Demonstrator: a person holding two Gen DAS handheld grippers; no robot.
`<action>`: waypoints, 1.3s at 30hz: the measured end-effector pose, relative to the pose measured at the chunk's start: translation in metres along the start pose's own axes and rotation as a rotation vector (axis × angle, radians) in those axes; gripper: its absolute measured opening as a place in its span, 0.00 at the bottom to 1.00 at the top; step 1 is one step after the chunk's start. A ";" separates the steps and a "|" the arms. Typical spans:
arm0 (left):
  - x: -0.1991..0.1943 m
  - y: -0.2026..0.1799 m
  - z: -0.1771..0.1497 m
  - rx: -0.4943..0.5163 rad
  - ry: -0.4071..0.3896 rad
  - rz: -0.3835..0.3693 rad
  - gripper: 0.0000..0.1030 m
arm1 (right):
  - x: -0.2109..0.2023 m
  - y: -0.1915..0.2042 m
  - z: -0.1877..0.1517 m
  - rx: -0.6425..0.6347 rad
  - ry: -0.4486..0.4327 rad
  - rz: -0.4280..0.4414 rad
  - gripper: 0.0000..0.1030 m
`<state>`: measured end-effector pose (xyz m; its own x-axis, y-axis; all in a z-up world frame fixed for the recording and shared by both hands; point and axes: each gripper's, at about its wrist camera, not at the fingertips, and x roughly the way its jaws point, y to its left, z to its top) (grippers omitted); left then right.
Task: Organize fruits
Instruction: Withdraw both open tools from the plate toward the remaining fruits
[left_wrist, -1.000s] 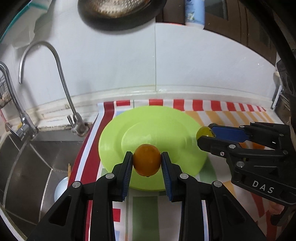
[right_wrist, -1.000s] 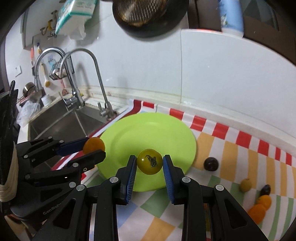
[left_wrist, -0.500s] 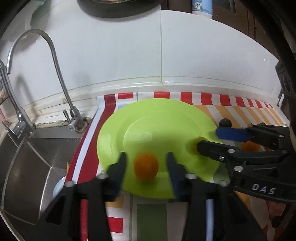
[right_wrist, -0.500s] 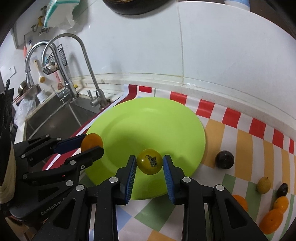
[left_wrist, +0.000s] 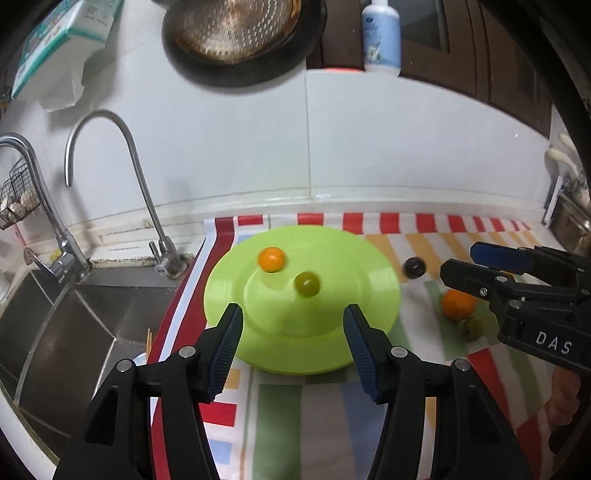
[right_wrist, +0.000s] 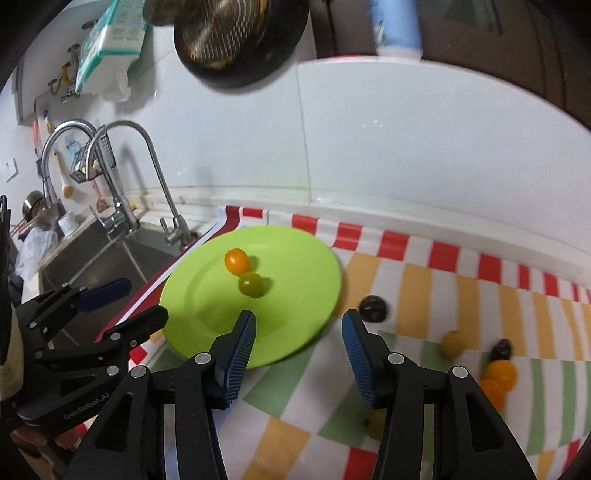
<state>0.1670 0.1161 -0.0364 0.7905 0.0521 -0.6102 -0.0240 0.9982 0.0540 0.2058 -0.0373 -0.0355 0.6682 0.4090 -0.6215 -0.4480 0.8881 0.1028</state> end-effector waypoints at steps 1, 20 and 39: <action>-0.003 -0.001 0.001 -0.001 -0.006 -0.001 0.55 | -0.006 -0.001 0.000 -0.001 -0.010 -0.004 0.48; -0.060 -0.050 0.002 0.042 -0.122 -0.081 0.79 | -0.099 -0.023 -0.023 0.031 -0.113 -0.124 0.60; -0.061 -0.096 -0.008 0.124 -0.137 -0.187 0.82 | -0.135 -0.056 -0.060 0.116 -0.109 -0.283 0.64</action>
<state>0.1161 0.0174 -0.0105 0.8500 -0.1459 -0.5062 0.1992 0.9786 0.0523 0.1049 -0.1547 -0.0040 0.8192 0.1570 -0.5516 -0.1687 0.9852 0.0299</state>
